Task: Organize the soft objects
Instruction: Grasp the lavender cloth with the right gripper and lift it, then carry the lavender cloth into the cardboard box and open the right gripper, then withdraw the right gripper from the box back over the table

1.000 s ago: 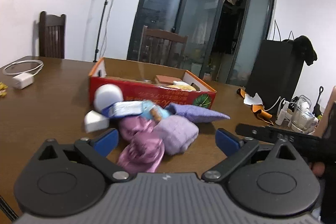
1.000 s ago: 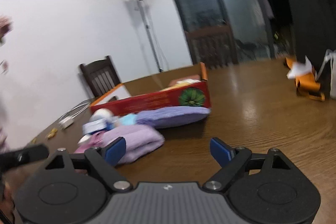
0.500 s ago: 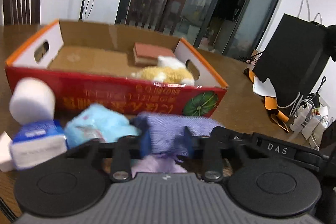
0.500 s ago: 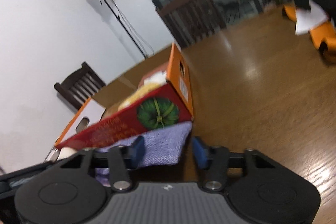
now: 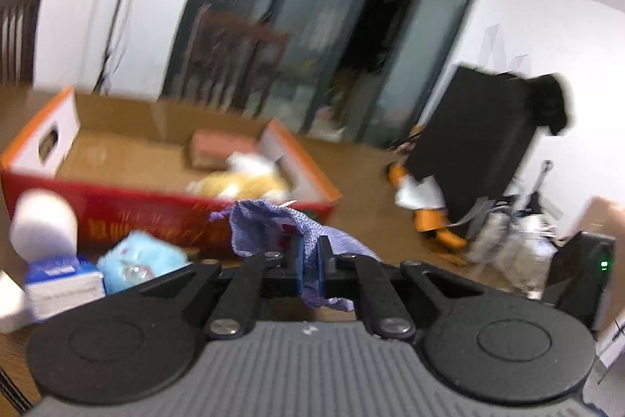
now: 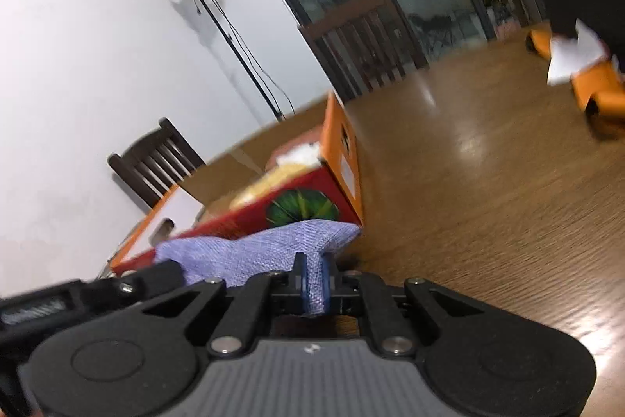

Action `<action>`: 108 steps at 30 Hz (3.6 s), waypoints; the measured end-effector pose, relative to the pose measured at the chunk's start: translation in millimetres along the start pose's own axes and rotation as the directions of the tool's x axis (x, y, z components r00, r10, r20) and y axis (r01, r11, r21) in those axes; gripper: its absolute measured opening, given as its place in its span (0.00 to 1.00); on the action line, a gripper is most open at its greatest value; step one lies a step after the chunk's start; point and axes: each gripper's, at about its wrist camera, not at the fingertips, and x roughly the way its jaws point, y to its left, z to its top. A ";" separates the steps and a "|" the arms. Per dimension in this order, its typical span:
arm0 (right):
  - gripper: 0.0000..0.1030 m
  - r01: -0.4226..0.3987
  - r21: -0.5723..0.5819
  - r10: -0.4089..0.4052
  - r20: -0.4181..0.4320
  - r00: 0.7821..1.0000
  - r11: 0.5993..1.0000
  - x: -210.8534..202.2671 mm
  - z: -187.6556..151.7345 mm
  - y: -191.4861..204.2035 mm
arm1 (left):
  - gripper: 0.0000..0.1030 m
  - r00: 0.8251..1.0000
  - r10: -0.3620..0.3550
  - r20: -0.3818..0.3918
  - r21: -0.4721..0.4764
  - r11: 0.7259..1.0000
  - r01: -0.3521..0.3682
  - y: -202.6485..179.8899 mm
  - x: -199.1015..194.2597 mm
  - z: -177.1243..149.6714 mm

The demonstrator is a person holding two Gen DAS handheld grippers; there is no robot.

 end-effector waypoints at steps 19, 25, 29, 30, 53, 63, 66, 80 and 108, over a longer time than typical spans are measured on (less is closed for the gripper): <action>0.48 -0.056 -0.177 0.046 -0.065 0.997 0.983 -135.9 -92.1 53.2 | 0.71 0.996 0.080 -0.039 -0.227 0.970 -0.087 30.0 -137.0 -124.9; 0.47 0.026 -0.204 -0.043 -0.076 0.996 0.979 -104.1 -97.9 55.5 | 0.54 0.992 0.078 -0.100 -0.245 0.964 -0.100 23.8 -106.5 -124.5; 0.46 0.076 -0.303 -0.105 -0.080 0.991 0.950 -93.5 -112.5 65.0 | 0.49 0.993 0.046 -0.110 -0.272 0.959 -0.074 23.6 -101.4 -136.0; 0.46 0.096 -0.332 -0.127 -0.072 0.989 0.938 -93.8 -115.6 67.4 | 0.49 0.993 0.048 -0.109 -0.272 0.959 -0.076 22.9 -100.2 -137.7; 0.04 -0.099 -0.408 0.088 -0.046 0.995 0.908 -37.6 -7.3 127.0 | 0.11 1.000 -0.004 0.008 -0.139 0.990 0.005 69.4 -65.2 19.2; 0.03 -0.075 -0.338 0.000 -0.215 0.977 0.938 214.6 113.1 166.7 | 0.09 0.960 0.235 -0.149 0.070 0.971 -0.227 172.9 101.3 140.8; 0.03 -0.028 -0.259 -0.053 -0.303 0.952 0.965 286.5 120.1 153.4 | 0.12 0.927 0.302 -0.224 0.070 0.953 -0.294 204.2 145.3 148.3; 0.36 0.061 -0.213 -0.132 -0.337 0.932 0.975 310.9 128.1 135.5 | 0.55 0.908 0.372 -0.195 0.066 0.928 -0.366 222.9 121.2 180.4; 0.77 0.020 -0.515 0.023 0.078 0.997 0.857 -82.1 57.3 130.8 | 0.93 0.904 0.388 0.180 0.089 0.909 -0.407 34.3 -149.7 29.7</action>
